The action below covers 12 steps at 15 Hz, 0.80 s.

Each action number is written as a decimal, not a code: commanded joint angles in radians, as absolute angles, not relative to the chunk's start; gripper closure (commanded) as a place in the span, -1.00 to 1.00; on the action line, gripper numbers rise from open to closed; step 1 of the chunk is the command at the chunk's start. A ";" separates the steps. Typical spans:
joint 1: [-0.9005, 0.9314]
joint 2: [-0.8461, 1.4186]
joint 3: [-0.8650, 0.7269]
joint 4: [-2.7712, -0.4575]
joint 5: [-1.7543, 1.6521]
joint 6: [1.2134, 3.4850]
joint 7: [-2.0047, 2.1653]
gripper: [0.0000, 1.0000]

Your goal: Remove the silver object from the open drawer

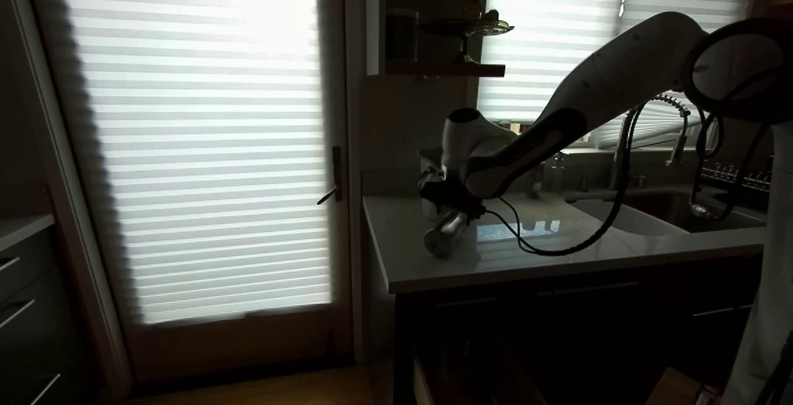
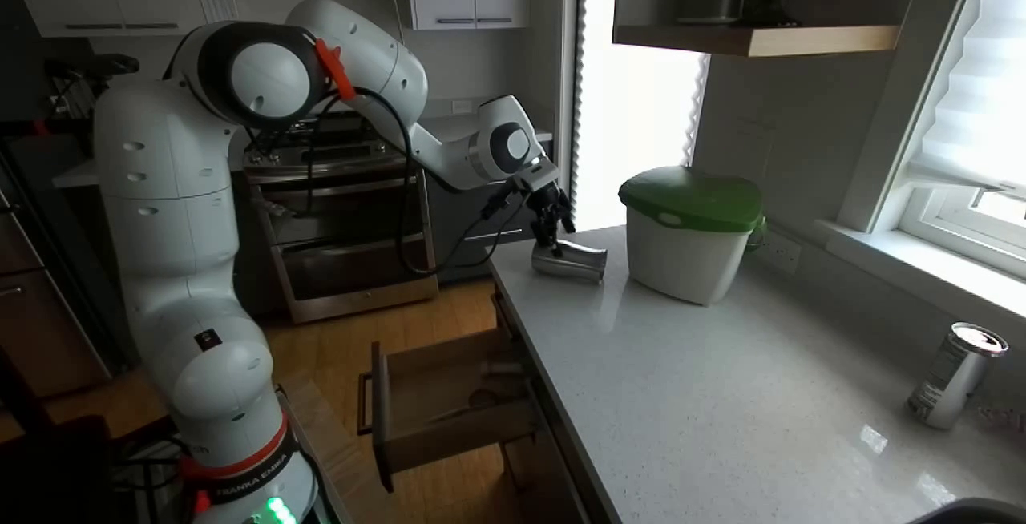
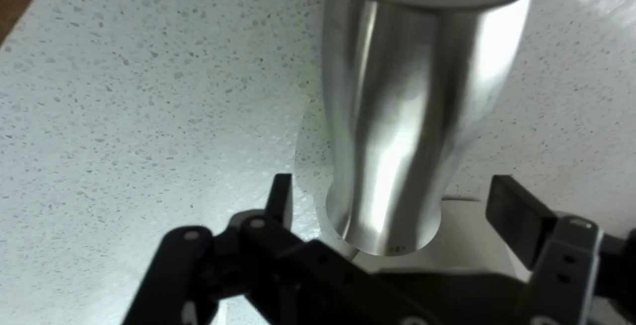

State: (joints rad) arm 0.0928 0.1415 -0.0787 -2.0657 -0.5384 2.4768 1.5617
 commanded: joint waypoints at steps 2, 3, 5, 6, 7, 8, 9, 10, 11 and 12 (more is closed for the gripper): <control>0.086 0.092 -0.053 -2.070 -0.501 2.401 1.502 -1.00; 0.084 0.087 -0.050 -2.068 -0.499 2.391 1.494 -1.00; 0.082 0.075 -0.041 -2.063 -0.491 2.379 1.475 -1.00; 0.080 0.069 -0.036 -2.063 -0.481 2.373 1.459 -1.00; 0.079 0.064 -0.031 -2.064 -0.468 2.373 1.442 -1.00; 0.079 0.061 -0.028 -2.062 -0.464 2.369 1.434 -1.00; 0.078 0.057 -0.024 -2.062 -0.448 2.369 1.416 -1.00; 0.077 0.053 -0.021 -2.062 -0.440 2.368 1.406 -1.00; 0.076 0.051 -0.018 -2.061 -0.432 2.366 1.395 -1.00; 0.075 0.048 -0.016 -2.061 -0.421 2.364 1.384 -1.00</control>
State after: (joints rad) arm 0.0877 0.0633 -0.0342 -2.0642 -0.4650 2.3961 1.4319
